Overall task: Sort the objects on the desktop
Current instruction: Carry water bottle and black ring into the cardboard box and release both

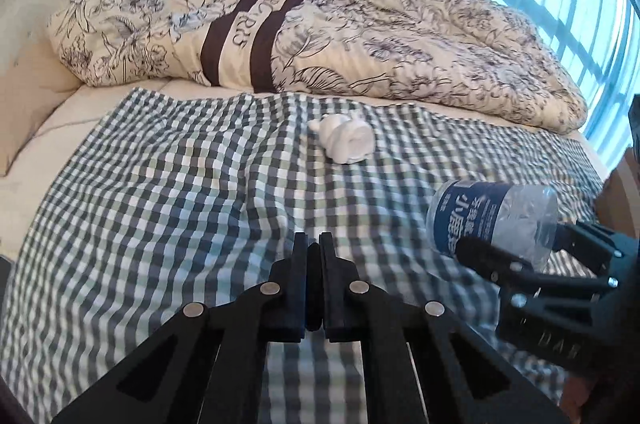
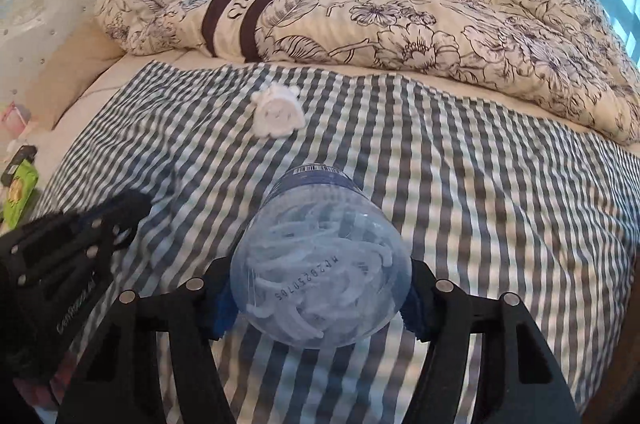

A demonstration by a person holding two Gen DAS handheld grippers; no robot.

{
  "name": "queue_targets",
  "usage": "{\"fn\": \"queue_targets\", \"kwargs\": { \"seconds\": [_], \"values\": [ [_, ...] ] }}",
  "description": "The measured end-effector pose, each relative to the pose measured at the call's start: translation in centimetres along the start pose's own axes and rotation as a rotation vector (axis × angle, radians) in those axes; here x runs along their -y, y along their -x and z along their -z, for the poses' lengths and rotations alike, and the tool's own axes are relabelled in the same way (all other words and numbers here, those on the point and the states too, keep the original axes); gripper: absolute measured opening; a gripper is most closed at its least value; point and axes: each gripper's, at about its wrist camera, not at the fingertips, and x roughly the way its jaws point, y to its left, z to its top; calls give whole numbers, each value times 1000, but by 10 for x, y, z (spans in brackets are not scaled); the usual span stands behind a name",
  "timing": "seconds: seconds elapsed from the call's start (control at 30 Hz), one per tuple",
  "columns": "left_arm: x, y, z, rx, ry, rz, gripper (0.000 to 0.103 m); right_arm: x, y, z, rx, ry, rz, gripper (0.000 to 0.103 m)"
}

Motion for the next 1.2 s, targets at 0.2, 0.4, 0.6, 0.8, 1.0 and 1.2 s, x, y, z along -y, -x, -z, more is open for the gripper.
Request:
{"fn": "queue_targets", "kwargs": {
  "seconds": [0.2, 0.4, 0.6, 0.8, 1.0, 1.2],
  "values": [
    [19, 43, 8, 7, -38, -8, 5, 0, 43, 23, 13, -25, 2, 63],
    [42, 86, 19, 13, -62, -6, 6, 11, 98, 47, 42, -52, 17, 63],
    [86, 119, 23, 9, -101, 49, 5, 36, 156, 69, 68, -70, 70, 64],
    [161, 145, 23, 15, -178, 140, 6, 87, 217, 87, 104, -116, 127, 64],
    [261, 159, 14, 13, -255, 310, 6, 161, 269, 104, 126, -196, 216, 64],
    [355, 160, 2, 13, -338, 412, 6, 240, 302, 117, 124, -255, 321, 64]
  ]
}}
